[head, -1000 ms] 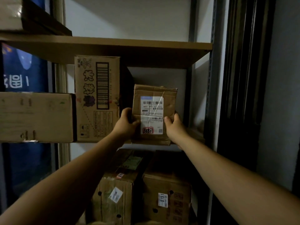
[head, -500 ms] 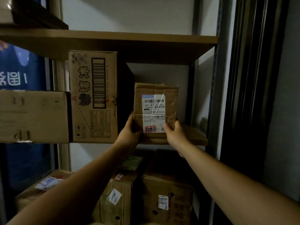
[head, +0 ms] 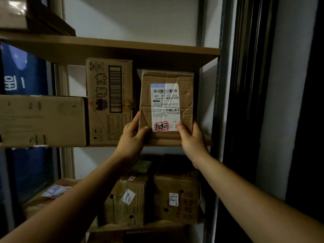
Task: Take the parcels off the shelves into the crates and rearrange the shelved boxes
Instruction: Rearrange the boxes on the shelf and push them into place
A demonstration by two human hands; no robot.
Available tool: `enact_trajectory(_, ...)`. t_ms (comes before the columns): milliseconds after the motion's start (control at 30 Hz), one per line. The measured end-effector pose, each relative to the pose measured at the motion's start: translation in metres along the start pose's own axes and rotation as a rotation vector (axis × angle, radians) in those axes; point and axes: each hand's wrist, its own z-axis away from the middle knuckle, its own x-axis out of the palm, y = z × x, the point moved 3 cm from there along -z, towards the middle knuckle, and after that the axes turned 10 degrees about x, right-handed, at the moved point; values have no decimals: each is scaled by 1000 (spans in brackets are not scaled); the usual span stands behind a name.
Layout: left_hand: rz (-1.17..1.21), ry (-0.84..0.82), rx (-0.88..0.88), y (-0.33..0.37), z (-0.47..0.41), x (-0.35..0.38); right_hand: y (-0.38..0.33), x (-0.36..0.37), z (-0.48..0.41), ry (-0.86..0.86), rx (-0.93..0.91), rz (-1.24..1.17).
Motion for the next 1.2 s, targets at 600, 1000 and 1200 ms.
enact_trajectory(600, -50, 260, -160, 43, 142, -91, 11, 83, 122, -298, 95, -64)
enact_trajectory(1000, -173, 376, -413, 45, 296, -196, 68, 184, 254, -532, 258, -22)
enact_trajectory(1200, -232, 340, -543, 52, 366, -280, 95, 265, 334, -519, 378, -2)
